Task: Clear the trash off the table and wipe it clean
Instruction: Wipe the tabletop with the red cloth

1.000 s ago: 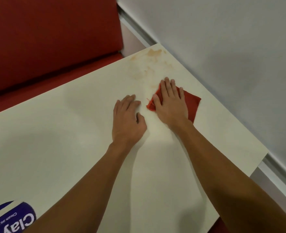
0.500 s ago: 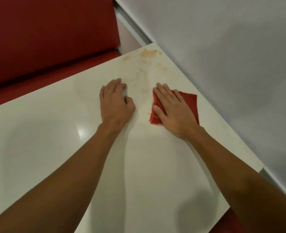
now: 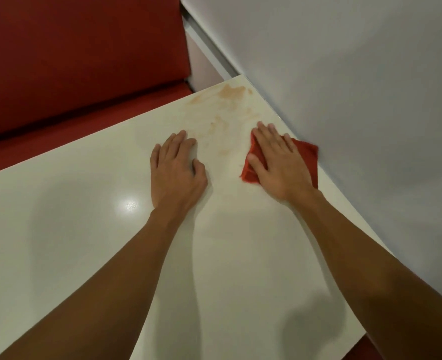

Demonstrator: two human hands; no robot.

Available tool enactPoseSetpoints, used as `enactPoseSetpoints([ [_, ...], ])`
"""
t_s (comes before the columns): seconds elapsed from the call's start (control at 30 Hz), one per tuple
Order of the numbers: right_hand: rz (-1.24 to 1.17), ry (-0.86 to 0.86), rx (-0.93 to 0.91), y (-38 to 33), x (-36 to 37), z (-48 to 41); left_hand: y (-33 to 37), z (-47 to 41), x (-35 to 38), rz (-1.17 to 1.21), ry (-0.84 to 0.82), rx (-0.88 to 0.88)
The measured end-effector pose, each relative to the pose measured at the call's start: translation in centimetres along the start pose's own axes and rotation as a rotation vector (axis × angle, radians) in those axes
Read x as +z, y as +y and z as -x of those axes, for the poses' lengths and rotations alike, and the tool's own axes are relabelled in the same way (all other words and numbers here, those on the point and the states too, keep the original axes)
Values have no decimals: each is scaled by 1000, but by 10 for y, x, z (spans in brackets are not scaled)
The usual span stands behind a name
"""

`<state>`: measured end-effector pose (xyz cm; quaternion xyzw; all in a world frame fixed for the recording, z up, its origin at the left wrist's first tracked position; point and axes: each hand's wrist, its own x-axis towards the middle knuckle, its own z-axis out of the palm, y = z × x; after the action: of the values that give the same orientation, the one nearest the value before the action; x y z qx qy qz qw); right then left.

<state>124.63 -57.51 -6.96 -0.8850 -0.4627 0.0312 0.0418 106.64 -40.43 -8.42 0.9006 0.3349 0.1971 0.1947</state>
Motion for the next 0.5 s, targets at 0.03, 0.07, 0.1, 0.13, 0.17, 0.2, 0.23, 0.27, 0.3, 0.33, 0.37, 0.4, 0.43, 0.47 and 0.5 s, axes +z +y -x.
enactPoseSetpoints([
  [0.03,5,13,96,0,-1,-13,1,0,0,-7,-3,1],
  [0.07,6,30,189,-4,1,-28,1,-1,0,-13,-5,-1],
  [0.1,-7,32,253,-12,3,-43,2,-1,0,-19,-7,-5],
  [0.13,-21,25,275,-20,4,-54,2,-1,1,-26,-10,-7],
  [0.17,-28,9,245,-27,3,-59,2,-1,1,-35,-11,-6],
  [0.2,-20,-10,165,-31,3,-55,2,0,1,-41,-9,-5],
  [0.23,-14,-18,61,-31,2,-44,2,0,2,-41,-10,-3],
  [0.27,-14,-21,-38,-26,2,-31,2,0,2,-38,-13,-2],
  [0.3,-25,-31,-90,-18,1,-19,2,0,1,-36,-18,-4],
  [0.33,-16,-32,-79,-9,1,-16,2,0,1,-36,-21,-7],
  [0.37,0,-15,-13,-2,1,-21,1,0,1,-35,-21,-10],
  [0.4,11,4,79,-1,0,-33,1,-1,1,-34,-21,-10],
  [0.43,7,20,169,-4,2,-48,1,-1,0,-34,-22,-7],
  [0.47,-11,18,231,-10,2,-64,1,-1,0,-33,-22,-6],
  [0.5,-30,8,249,-17,3,-76,2,-1,0,-34,-21,-7],
])
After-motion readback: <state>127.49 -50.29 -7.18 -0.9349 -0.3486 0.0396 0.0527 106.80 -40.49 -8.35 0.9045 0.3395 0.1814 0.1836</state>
